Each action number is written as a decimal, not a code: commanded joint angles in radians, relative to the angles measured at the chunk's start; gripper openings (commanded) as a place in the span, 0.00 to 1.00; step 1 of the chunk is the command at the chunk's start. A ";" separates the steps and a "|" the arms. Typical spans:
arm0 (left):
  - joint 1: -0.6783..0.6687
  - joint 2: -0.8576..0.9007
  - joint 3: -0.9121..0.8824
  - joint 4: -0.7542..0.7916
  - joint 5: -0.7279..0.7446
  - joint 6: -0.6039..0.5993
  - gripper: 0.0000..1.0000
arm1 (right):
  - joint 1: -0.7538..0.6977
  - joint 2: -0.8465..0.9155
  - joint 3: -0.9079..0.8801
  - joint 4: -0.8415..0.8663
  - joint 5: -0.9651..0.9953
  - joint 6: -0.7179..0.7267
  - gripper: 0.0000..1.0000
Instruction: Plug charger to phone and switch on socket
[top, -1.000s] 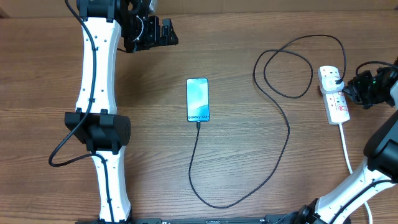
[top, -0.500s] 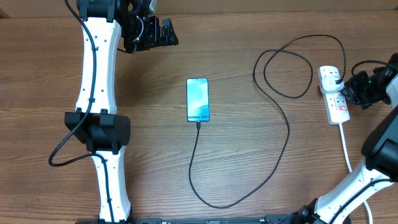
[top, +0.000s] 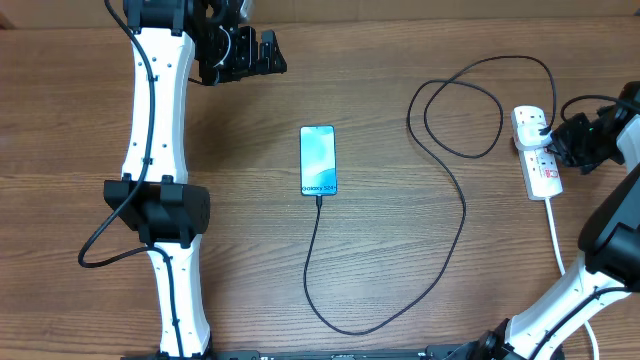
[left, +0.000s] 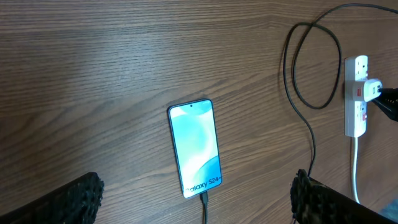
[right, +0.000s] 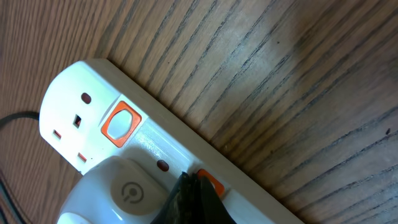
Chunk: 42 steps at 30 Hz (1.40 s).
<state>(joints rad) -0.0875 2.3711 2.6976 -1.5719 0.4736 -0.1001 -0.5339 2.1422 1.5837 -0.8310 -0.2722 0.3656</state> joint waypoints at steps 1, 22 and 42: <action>-0.005 -0.024 0.020 -0.002 -0.010 0.011 1.00 | 0.101 0.015 -0.014 -0.016 -0.121 0.009 0.04; -0.005 -0.024 0.020 -0.002 -0.010 0.011 1.00 | 0.140 0.015 -0.014 -0.031 -0.132 0.035 0.04; -0.005 -0.024 0.020 -0.002 -0.009 0.011 1.00 | 0.175 0.015 -0.014 -0.042 -0.183 0.080 0.04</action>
<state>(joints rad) -0.0875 2.3711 2.6976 -1.5723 0.4736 -0.1001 -0.4950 2.1345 1.5894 -0.8474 -0.1791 0.4255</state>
